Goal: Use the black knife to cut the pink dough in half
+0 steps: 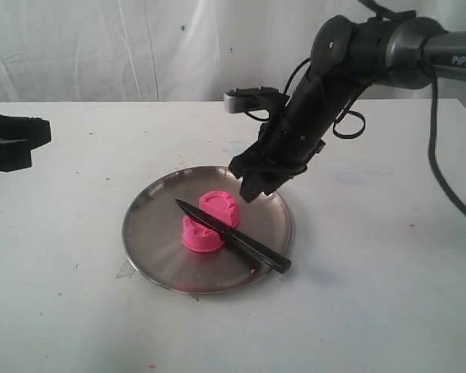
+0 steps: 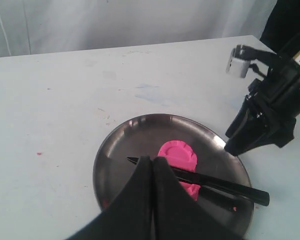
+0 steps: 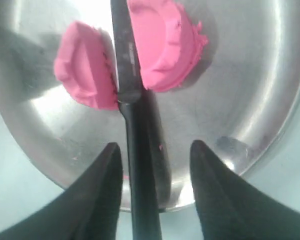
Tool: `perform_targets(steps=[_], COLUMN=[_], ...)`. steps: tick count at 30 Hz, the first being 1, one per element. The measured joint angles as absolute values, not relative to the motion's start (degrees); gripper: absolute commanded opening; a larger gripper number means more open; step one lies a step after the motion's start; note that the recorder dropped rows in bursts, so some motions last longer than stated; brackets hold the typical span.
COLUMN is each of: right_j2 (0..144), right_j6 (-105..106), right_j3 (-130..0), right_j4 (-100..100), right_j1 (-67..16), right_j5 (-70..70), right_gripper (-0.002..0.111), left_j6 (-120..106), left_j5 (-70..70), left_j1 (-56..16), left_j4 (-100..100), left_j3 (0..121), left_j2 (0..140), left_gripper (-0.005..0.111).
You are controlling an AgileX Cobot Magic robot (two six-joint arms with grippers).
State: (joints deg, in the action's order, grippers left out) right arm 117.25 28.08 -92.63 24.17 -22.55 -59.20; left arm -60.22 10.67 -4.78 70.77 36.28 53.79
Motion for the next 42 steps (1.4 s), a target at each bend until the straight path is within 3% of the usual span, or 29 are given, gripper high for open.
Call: perform_targets(steps=[4, 12, 17, 25, 29, 34, 42], right_j2=[112.00, 94.79, 74.73, 54.26, 47.51, 29.60, 14.73], right_j6=[27.97, 27.85, 27.97, 27.54, 24.80, 24.41, 23.88], right_j3=[-88.17, -69.78, -53.02, -48.42, -41.16, -22.51, -7.22], right_j4=[26.49, 30.17, 33.90, 37.18, 37.34, 37.44, 38.45], right_j1=[-22.55, -23.40, -29.45, -30.84, -30.84, -24.81, -22.35], right_j5=[-54.44, -40.51, -33.54, -33.59, -22.09, -15.32, -11.39], right_gripper=[0.000, 0.000, 0.000, 0.000, 0.000, 0.000, 0.000], left_j6=[-60.22, -60.22, -60.22, -60.22, -60.22, -60.22, -60.22], left_j5=[10.77, 10.77, 10.77, 10.77, 10.77, 10.16, 10.01], left_j1=[-4.78, -4.78, -4.78, -4.78, -4.78, -4.78, -4.78], left_j4=[70.77, 70.77, 70.77, 70.77, 70.77, 70.77, 70.77], left_j3=[36.28, 36.28, 36.28, 36.28, 36.28, 36.28, 36.28], left_j2=[53.79, 53.79, 53.79, 53.79, 53.79, 53.79, 53.79], left_gripper=[0.000, 0.000, 0.000, 0.000, 0.000, 0.000, 0.000])
